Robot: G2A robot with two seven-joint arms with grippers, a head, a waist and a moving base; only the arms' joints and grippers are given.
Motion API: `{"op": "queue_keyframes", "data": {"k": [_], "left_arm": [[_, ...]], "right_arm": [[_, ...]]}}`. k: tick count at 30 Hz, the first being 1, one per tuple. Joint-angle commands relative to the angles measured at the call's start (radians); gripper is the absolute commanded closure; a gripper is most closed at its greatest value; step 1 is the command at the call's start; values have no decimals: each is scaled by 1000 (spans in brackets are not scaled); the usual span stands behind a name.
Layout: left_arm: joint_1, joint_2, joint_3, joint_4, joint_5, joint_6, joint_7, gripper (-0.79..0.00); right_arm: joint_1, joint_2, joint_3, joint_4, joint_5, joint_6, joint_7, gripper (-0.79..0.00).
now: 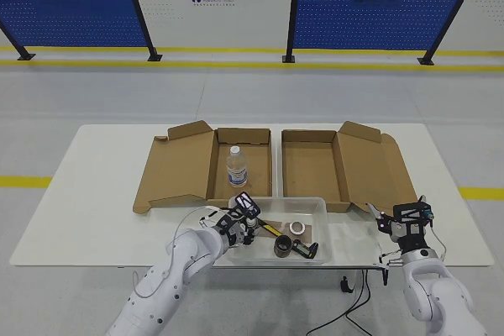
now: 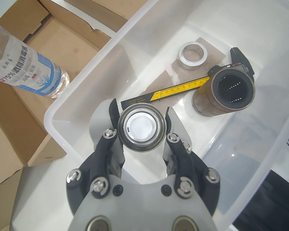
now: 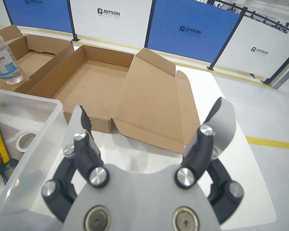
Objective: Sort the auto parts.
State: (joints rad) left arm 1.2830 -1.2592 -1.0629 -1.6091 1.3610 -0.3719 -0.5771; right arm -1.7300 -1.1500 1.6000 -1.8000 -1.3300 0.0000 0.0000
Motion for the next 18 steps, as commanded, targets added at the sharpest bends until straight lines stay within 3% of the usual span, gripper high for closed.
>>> {"op": "queue_keyframes", "data": {"k": [1, 11, 18], "left_arm": [[6, 3, -9, -18, 3, 0, 6, 0], [46, 17, -88, -236, -57, -7, -12, 0], [73, 27, -131, -342, -102, -25, -36, 0]], "right_arm": [[0, 0, 0, 0, 0, 0, 0, -785], [0, 0, 0, 0, 0, 0, 0, -785], [0, 0, 0, 0, 0, 0, 0, -785]]}}
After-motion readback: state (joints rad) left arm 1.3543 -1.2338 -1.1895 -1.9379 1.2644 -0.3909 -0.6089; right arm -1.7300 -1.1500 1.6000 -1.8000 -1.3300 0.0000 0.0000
